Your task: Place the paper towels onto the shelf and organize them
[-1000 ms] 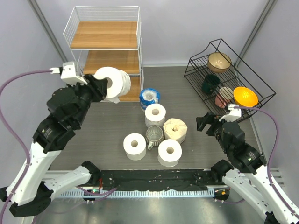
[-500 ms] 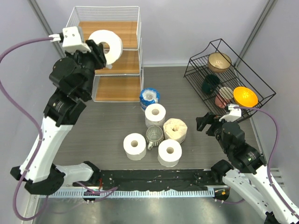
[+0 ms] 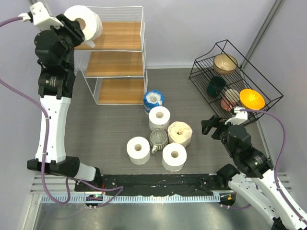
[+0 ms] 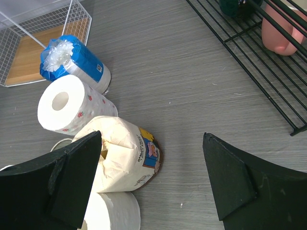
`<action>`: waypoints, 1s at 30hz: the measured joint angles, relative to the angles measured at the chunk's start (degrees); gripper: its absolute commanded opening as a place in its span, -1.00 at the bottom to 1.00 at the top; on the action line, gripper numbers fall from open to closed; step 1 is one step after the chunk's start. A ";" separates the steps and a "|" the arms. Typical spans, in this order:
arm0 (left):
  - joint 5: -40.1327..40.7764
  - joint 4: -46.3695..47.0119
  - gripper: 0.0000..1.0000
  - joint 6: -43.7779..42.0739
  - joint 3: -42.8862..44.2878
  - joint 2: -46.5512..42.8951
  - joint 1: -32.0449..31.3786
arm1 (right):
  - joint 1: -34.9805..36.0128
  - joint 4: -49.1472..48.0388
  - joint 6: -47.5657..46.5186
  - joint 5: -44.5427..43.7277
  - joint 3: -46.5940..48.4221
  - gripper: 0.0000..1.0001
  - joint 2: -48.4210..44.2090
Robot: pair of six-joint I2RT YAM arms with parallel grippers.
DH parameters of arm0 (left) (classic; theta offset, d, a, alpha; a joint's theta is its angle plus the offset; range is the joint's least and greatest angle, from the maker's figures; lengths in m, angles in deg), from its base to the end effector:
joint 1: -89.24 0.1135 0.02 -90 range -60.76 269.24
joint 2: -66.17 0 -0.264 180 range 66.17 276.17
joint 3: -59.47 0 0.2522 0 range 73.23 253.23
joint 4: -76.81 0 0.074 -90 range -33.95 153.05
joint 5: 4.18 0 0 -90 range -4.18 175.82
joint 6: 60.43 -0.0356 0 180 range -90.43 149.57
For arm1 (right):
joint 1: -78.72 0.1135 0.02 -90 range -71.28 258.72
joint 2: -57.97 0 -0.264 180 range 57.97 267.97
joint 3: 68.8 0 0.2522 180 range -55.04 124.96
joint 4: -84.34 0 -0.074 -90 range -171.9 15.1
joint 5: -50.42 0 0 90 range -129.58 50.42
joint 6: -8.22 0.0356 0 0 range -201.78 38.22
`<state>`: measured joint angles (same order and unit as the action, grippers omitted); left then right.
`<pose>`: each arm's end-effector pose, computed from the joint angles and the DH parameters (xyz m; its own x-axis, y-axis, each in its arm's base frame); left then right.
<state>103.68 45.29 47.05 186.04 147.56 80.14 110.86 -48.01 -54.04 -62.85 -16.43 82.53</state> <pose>0.2615 -0.0308 0.5789 0.2656 -0.3321 -0.9051 -0.0670 0.9302 -0.3610 0.0950 0.0431 0.3047 -0.3354 0.2943 -0.8949 -0.0203 0.9475 0.3192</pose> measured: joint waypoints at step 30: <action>-12.96 0.20 -0.34 15.06 3.45 8.94 8.31 | 0.00 -0.02 0.00 0.00 -0.07 0.83 0.17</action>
<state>90.72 45.49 62.11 189.50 156.50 88.44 110.86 -48.03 -54.04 -62.85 -16.49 82.70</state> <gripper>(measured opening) 0.420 0.915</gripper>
